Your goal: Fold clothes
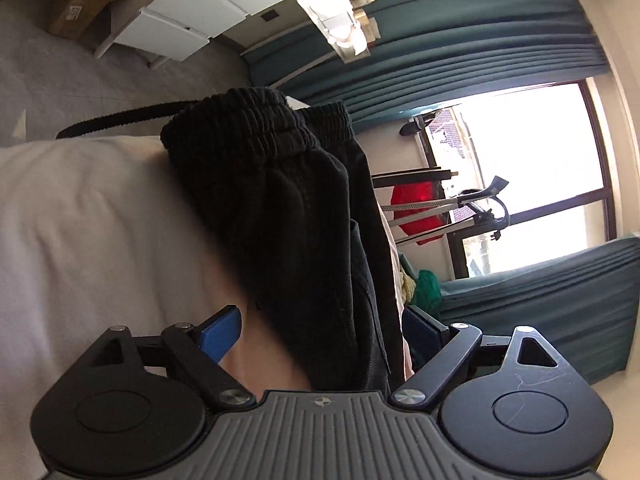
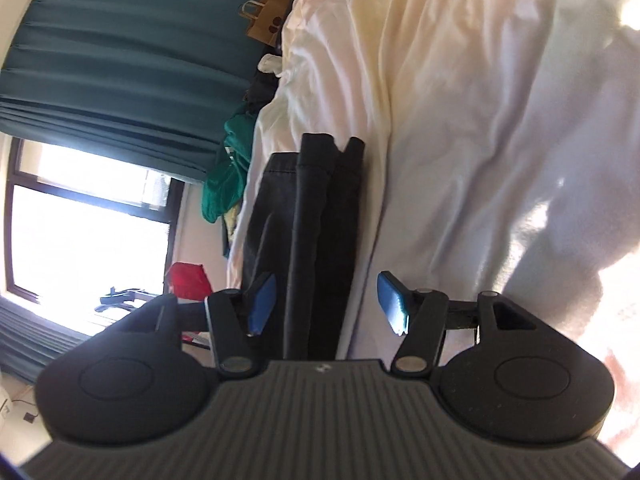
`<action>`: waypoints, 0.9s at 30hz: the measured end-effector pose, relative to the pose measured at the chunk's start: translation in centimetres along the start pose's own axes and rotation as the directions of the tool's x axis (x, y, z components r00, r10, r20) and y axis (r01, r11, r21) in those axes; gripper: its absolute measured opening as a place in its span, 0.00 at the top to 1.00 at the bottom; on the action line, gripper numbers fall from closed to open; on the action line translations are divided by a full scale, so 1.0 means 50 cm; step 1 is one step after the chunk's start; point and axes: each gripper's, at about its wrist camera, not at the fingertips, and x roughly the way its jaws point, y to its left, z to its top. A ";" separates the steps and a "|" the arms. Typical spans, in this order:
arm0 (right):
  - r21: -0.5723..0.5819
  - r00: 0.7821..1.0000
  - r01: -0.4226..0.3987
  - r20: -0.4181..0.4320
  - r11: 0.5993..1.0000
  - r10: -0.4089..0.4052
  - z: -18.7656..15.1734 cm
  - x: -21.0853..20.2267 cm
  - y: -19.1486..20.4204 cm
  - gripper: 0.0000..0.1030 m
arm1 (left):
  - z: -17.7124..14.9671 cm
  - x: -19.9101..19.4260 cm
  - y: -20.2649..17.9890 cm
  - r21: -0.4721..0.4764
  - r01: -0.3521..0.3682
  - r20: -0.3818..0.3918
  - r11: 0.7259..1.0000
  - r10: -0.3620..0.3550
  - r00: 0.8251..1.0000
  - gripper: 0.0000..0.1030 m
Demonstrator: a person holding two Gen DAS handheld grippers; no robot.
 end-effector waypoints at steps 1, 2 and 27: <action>0.005 1.000 -0.026 -0.003 1.000 0.026 0.006 0.007 0.002 0.43 | -0.002 0.007 -0.001 0.004 0.002 0.015 1.000 -0.002 1.000 0.14; 0.012 0.999 -0.046 -0.002 0.999 0.046 0.011 0.016 0.005 0.43 | -0.004 0.015 -0.002 0.005 0.006 0.030 1.000 -0.006 1.000 0.14; -0.075 0.996 0.070 0.053 0.995 -0.066 0.032 0.208 0.008 0.74 | -0.013 0.124 0.009 -0.143 0.008 0.197 0.990 0.021 0.980 0.54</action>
